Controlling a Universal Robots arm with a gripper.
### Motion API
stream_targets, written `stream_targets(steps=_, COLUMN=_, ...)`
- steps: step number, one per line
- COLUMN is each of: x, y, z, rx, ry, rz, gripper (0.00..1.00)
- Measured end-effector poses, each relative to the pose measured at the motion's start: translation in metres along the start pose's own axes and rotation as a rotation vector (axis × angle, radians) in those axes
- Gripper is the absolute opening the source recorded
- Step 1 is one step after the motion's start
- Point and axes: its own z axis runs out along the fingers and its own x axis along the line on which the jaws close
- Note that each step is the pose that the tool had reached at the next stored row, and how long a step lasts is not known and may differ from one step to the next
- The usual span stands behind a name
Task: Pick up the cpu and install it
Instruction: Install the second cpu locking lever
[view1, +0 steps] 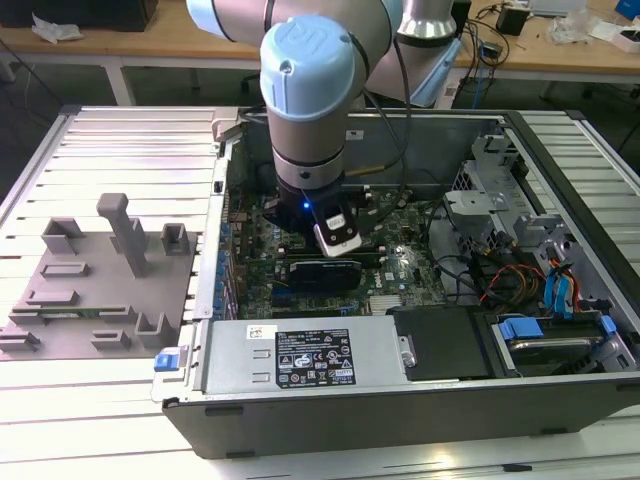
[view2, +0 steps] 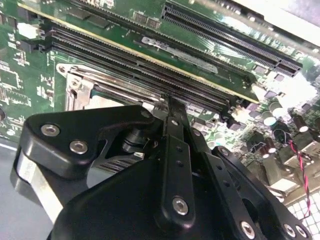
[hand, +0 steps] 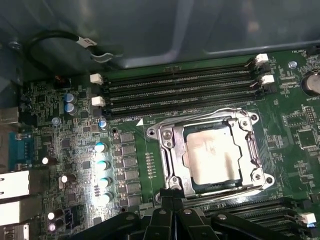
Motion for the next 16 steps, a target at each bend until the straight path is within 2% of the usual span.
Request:
stream_targets(steps=5, x=-0.0001, y=0.0005, z=-0.0015, rx=-0.0051, ry=-0.0001, rz=0.000, gripper=0.11)
stream_targets(steps=8, x=-0.0006, y=0.0034, z=-0.0144, rx=-0.0043, ry=0.0002, rz=0.000, gripper=0.11)
stream_targets(steps=9, x=-0.0009, y=0.0051, z=-0.0220, rx=-0.0032, ry=0.0003, rz=0.000, gripper=0.11)
stream_targets(steps=10, x=-0.0014, y=0.0065, z=-0.0278, rx=0.0006, ry=-0.0003, rz=0.000, gripper=0.11)
stream_targets(steps=11, x=-0.0042, y=0.0072, z=-0.0283, rx=0.0130, ry=-0.0022, rz=-0.001, gripper=0.11)
stream_targets(steps=13, x=-0.0111, y=0.0082, z=-0.0279, rx=0.0206, ry=-0.0034, rz=0.000, gripper=0.11)
stream_targets(steps=15, x=-0.0255, y=0.0105, z=-0.0268, rx=0.0431, ry=-0.0069, rz=0.000, gripper=0.11)
stream_targets(steps=16, x=-0.0305, y=0.0114, z=-0.0265, rx=0.0496, ry=-0.0079, rz=0.001, gripper=0.11)
